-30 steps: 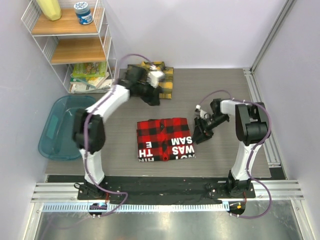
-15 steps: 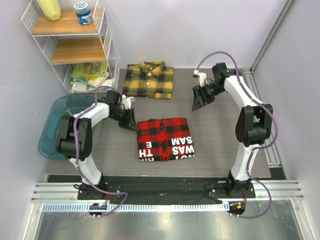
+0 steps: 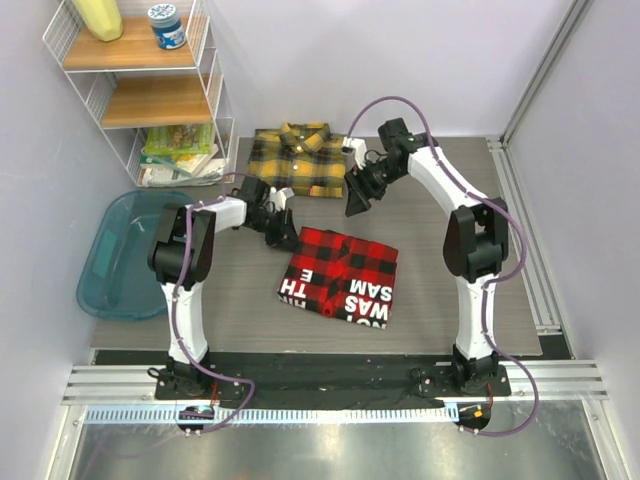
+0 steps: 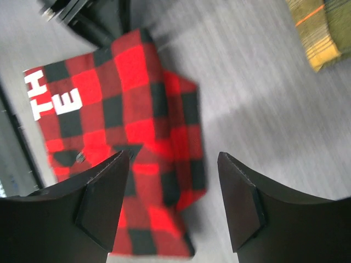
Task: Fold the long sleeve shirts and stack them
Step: Fold the shirt
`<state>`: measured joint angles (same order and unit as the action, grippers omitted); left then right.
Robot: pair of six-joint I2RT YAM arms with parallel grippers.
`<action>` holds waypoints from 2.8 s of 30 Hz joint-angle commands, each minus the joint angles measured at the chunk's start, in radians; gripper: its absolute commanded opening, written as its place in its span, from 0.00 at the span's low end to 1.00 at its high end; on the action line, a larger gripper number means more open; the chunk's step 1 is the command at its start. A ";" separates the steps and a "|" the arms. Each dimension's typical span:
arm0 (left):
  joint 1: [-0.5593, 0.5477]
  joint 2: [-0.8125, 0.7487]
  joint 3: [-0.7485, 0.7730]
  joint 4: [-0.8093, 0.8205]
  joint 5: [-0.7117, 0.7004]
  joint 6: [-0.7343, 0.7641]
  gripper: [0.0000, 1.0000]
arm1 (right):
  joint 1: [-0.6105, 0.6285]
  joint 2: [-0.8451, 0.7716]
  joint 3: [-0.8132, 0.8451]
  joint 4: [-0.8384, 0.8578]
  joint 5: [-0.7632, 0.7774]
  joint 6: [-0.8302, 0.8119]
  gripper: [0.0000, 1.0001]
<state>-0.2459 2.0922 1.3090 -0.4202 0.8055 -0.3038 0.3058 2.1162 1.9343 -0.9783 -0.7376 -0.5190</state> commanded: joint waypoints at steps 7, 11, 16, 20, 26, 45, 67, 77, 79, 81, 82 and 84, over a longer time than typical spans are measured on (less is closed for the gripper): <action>0.054 -0.182 -0.220 0.123 0.021 -0.021 0.35 | 0.133 0.131 0.170 0.066 0.076 0.016 0.68; 0.079 -0.244 -0.284 0.091 0.034 -0.014 0.37 | 0.164 0.179 0.193 0.084 0.060 0.031 0.69; 0.085 -0.247 -0.329 0.067 0.095 -0.044 0.30 | 0.200 0.237 0.218 0.102 0.009 0.048 0.69; 0.085 -0.268 -0.375 0.098 0.144 -0.054 0.29 | 0.236 0.272 0.230 0.108 -0.002 0.047 0.69; 0.083 -0.300 -0.396 0.106 0.233 -0.054 0.32 | 0.251 0.304 0.238 0.110 -0.019 0.053 0.63; 0.024 -0.222 -0.415 0.127 0.132 -0.081 0.36 | 0.251 0.281 0.209 0.105 -0.160 0.025 0.01; 0.023 -0.465 -0.384 -0.239 -0.003 0.089 0.00 | 0.251 0.257 0.181 0.122 -0.114 -0.001 0.01; 0.065 -0.190 -0.356 -0.235 -0.170 0.078 0.00 | 0.259 0.310 0.187 0.239 -0.059 0.065 0.01; 0.066 -0.170 -0.343 -0.235 -0.152 0.084 0.00 | 0.263 0.317 0.193 0.251 -0.049 0.080 0.02; 0.082 -0.170 -0.335 -0.238 -0.120 0.098 0.05 | 0.266 0.323 0.199 0.253 -0.020 0.092 0.08; 0.088 -0.181 -0.318 -0.249 -0.115 0.104 0.24 | 0.266 0.326 0.201 0.254 -0.010 0.100 0.11; 0.120 -0.231 -0.295 -0.264 -0.130 0.109 0.38 | 0.266 0.332 0.200 0.250 0.015 0.105 0.15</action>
<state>-0.1616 1.8896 0.9836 -0.6712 0.7986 -0.2550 0.5762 2.4424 2.1044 -0.7910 -0.7906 -0.4351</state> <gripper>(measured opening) 0.273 0.122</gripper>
